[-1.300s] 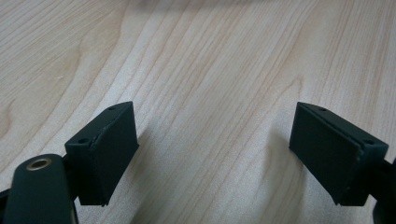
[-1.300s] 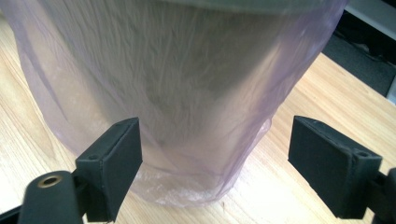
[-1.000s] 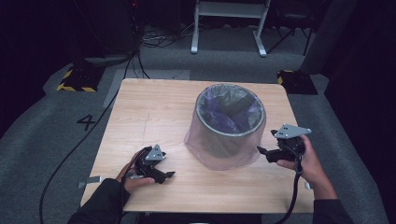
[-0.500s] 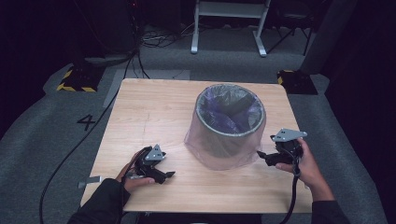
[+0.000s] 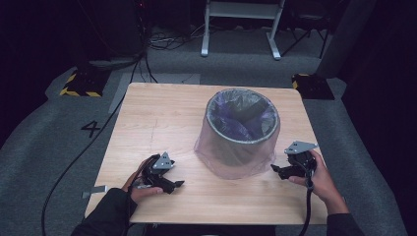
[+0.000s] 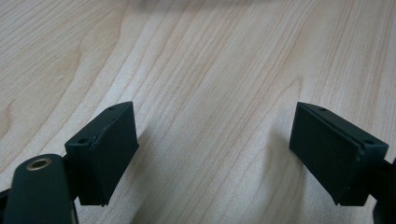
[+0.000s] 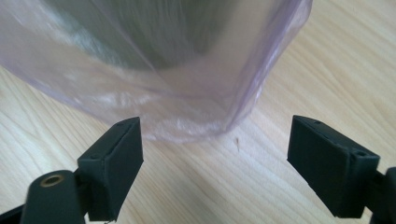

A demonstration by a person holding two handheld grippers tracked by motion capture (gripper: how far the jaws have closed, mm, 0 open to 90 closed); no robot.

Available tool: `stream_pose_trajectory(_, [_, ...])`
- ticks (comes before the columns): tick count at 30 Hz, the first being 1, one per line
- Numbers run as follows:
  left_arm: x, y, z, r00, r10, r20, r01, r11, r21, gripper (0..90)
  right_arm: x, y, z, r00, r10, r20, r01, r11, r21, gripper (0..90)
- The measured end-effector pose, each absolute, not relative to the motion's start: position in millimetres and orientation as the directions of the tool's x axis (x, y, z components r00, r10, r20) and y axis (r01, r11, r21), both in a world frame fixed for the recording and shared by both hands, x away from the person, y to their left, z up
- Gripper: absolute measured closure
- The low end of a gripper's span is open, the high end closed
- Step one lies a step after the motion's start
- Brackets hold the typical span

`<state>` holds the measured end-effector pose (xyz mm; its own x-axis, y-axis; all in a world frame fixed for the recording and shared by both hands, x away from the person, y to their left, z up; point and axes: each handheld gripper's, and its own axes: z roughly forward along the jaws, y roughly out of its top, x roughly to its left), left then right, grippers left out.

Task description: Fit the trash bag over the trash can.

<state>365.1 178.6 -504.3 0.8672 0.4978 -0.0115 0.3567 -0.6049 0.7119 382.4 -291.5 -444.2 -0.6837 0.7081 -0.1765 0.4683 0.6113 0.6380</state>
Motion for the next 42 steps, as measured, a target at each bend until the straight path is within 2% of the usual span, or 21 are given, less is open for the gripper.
stream_pose_trajectory(24, [365.1, 178.6, -504.3, 0.867, 0.498, -0.012, 0.357, -0.605, 0.712, 14.8, 372.5, -311.5, -486.7, -0.655, 0.751, -0.079, 0.544, 0.542, 0.641, 18.5])
stream_pose_trajectory(42, [365.1, 178.6, -504.3, 0.867, 0.498, -0.012, 0.357, -0.605, 0.712, 14.8, 352.8, -335.6, -502.5, -0.612, 0.791, -0.006, 0.535, 0.420, 0.733, 17.6])
